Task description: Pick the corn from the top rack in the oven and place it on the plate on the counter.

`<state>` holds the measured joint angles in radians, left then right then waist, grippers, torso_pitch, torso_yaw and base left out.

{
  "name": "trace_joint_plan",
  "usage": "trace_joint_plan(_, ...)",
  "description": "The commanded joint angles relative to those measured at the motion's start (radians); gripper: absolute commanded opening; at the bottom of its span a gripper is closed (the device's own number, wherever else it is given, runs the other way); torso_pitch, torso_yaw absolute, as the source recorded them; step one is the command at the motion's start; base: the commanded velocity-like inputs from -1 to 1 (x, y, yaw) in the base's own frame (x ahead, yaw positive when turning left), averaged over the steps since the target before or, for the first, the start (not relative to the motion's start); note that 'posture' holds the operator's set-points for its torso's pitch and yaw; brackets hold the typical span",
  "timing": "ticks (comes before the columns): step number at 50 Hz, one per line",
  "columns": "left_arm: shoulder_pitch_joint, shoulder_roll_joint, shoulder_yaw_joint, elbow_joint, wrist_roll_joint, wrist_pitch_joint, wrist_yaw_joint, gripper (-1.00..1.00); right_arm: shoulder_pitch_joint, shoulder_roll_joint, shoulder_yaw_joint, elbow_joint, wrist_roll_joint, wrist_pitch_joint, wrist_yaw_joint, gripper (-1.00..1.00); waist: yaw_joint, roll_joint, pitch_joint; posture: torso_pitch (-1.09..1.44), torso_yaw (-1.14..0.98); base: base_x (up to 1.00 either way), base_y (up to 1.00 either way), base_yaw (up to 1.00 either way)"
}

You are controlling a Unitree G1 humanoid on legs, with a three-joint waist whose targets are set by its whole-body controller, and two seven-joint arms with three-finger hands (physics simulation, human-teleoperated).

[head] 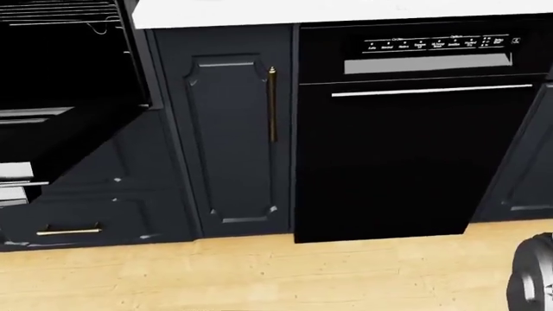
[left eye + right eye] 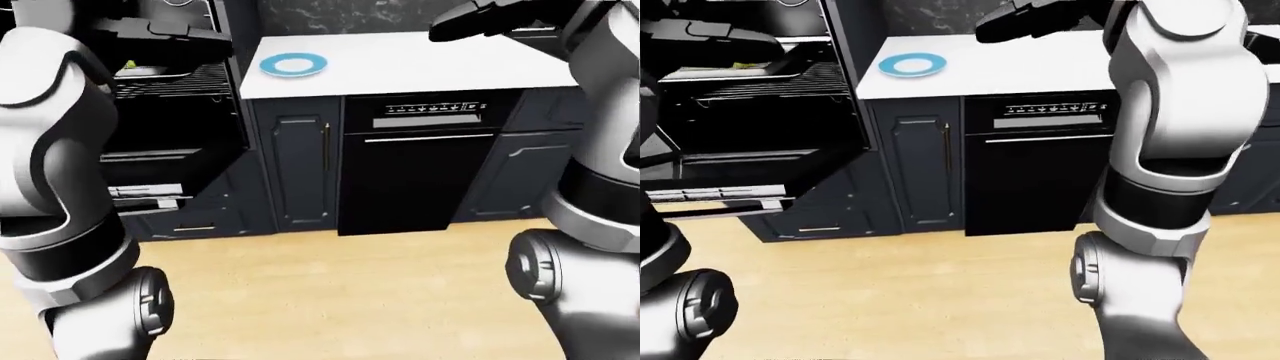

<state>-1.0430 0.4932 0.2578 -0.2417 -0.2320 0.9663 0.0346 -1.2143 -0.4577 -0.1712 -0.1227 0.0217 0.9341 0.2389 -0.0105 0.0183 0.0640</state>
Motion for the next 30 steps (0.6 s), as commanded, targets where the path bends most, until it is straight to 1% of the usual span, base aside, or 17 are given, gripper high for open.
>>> trace_joint_plan(1,-0.034,0.030,0.012,-0.021,-0.011,-0.007,0.014,1.00,-0.046,-0.002,0.009,-0.023,0.009,-0.019,0.003,1.00,0.001,0.003,-0.013,0.00,0.00,0.42,0.00,0.00)
trace_joint_plan(3,-0.034,0.041,0.017,-0.033,-0.025,0.000,0.023,1.00,-0.042,0.003,0.007,-0.036,0.013,-0.012,0.001,1.00,-0.006,0.042,-0.016,0.00,0.00,0.43,0.00,0.00)
trace_joint_plan(4,-0.015,0.045,0.016,-0.055,-0.029,0.000,0.025,1.00,-0.028,0.009,0.007,-0.059,0.016,-0.005,-0.003,1.00,-0.007,0.079,-0.030,0.00,0.00,0.42,0.00,0.00)
trace_joint_plan(5,-0.006,0.048,0.016,-0.065,-0.033,0.005,0.026,1.00,-0.021,0.008,0.010,-0.074,0.016,0.005,-0.002,1.00,0.005,0.054,-0.022,0.00,0.00,0.42,0.00,0.00)
trace_joint_plan(6,-0.003,0.054,0.019,-0.071,-0.038,0.008,0.026,1.00,-0.025,0.005,0.008,-0.084,0.017,0.015,-0.002,1.00,-0.007,0.072,-0.013,0.00,0.00,0.43,0.01,0.00)
trace_joint_plan(7,-0.006,0.061,0.026,-0.077,-0.044,0.016,0.029,1.00,-0.029,0.002,0.008,-0.091,0.018,0.022,0.000,1.00,0.000,0.066,-0.011,0.00,0.00,0.43,0.00,0.00)
trace_joint_plan(9,-0.003,0.070,0.035,-0.095,-0.057,0.023,0.034,1.00,-0.030,0.000,0.009,-0.094,0.019,0.021,0.001,1.00,0.006,0.051,-0.020,0.00,0.00,0.43,0.00,0.00)
trace_joint_plan(12,0.011,0.077,0.040,-0.091,-0.068,0.011,0.042,1.00,-0.016,0.007,0.015,-0.090,0.015,0.007,0.000,1.00,0.011,0.031,-0.018,0.00,0.00,0.43,0.00,0.00)
trace_joint_plan(15,0.020,0.101,0.044,-0.100,-0.071,0.008,0.043,1.00,-0.014,0.011,0.019,-0.086,0.010,0.006,0.007,1.00,0.023,0.002,-0.018,0.00,0.00,0.43,0.00,0.00)
trace_joint_plan(17,0.024,0.106,0.050,-0.101,-0.077,0.006,0.049,1.00,-0.014,0.015,0.022,-0.083,0.005,0.004,0.010,1.00,0.030,-0.031,-0.027,0.00,0.00,0.43,0.00,0.00)
trace_joint_plan(18,0.027,0.109,0.047,-0.105,-0.079,0.007,0.051,1.00,-0.018,0.014,0.024,-0.082,0.003,0.005,0.012,1.00,0.032,-0.057,-0.037,0.00,0.00,0.43,0.00,0.00)
trace_joint_plan(19,0.027,0.109,0.046,-0.113,-0.082,0.013,0.055,1.00,-0.024,0.014,0.022,-0.081,0.002,0.006,0.014,1.00,0.033,-0.054,-0.048,0.00,0.00,0.43,0.00,0.00)
trace_joint_plan(20,0.029,0.107,0.047,-0.124,-0.090,0.018,0.054,1.00,-0.027,0.014,0.023,-0.084,0.000,0.009,0.016,1.00,0.024,-0.054,-0.021,0.00,0.00,0.44,0.00,0.00)
trace_joint_plan(21,0.030,0.109,0.047,-0.124,-0.091,0.017,0.055,1.00,-0.025,0.016,0.021,-0.090,0.000,0.013,0.015,1.00,0.032,-0.070,-0.005,0.00,0.00,0.45,0.00,0.00)
trace_joint_plan(24,0.028,0.112,0.043,-0.128,-0.096,0.020,0.058,1.00,-0.017,0.014,0.017,-0.100,-0.002,0.018,0.019,1.00,0.018,-0.055,-0.019,0.00,0.00,0.43,0.00,0.00)
trace_joint_plan(28,0.027,0.112,0.040,-0.133,-0.104,0.024,0.063,1.00,-0.007,0.009,0.014,-0.098,-0.008,0.013,0.018,1.00,0.007,-0.025,-0.012,0.00,0.00,0.43,0.00,0.00)
trace_joint_plan(30,0.021,0.116,0.042,-0.128,-0.104,0.025,0.064,1.00,-0.013,0.008,0.014,-0.095,-0.007,0.011,0.020,1.00,-0.001,-0.001,-0.017,0.00,0.00,0.43,0.00,0.00)
